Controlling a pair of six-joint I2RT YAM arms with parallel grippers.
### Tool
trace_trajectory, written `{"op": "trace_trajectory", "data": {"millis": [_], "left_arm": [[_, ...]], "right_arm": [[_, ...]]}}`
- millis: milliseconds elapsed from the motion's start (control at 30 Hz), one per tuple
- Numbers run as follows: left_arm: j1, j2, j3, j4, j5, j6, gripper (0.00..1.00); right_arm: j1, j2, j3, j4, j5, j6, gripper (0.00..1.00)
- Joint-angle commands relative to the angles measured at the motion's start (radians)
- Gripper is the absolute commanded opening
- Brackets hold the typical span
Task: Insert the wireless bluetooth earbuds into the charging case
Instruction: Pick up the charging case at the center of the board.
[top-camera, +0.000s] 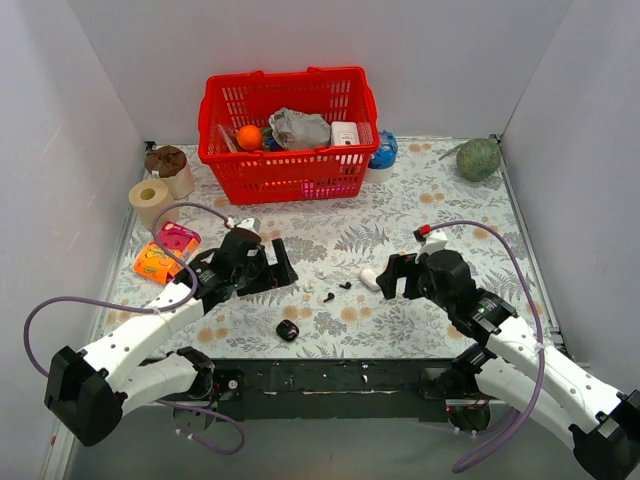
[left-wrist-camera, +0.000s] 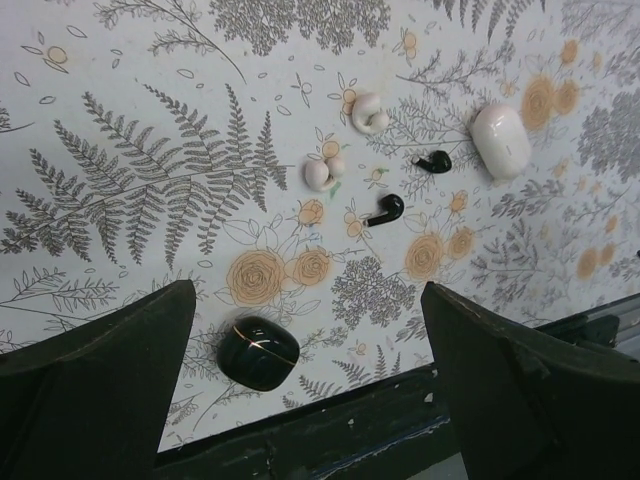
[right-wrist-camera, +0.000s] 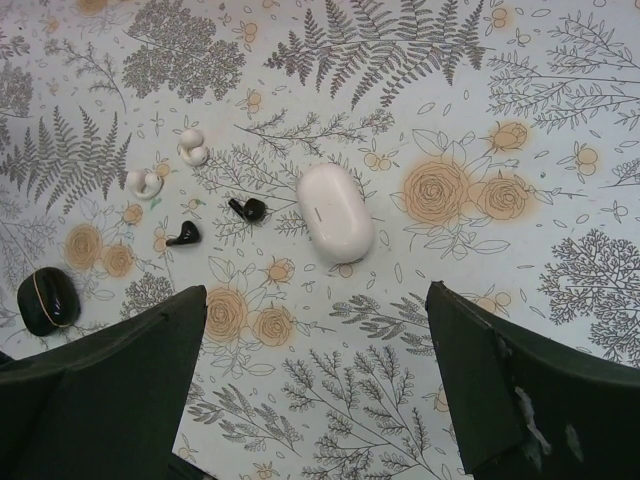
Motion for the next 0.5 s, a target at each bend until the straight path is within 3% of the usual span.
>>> {"op": "trace_trajectory", "data": {"millis": [0,167,333,467], "left_arm": [[-0.097,0.051,0.081,-0.027,-0.074,0.026,0.98],[-0.236,0.209,0.196,-0.003,-0.138,0.146,0.98],[-0.398,0.508,0.401,0.04,-0.224,0.334,0.98],[-0.416,0.661,0.489,0.085,-0.233,0.409,0.98]], "right_arm": [[0.002,0.007,0.033,0.018,0.02,-0.009,0.98],[0.002,0.017,0.122,-0.027,0.039,0.002,0.98],[0.0,0.004,0.234,-0.142,0.083,-0.026,0.98],[0.0,-0.022,0.29,-0.199,0.082,-0.032,0.98]]}}
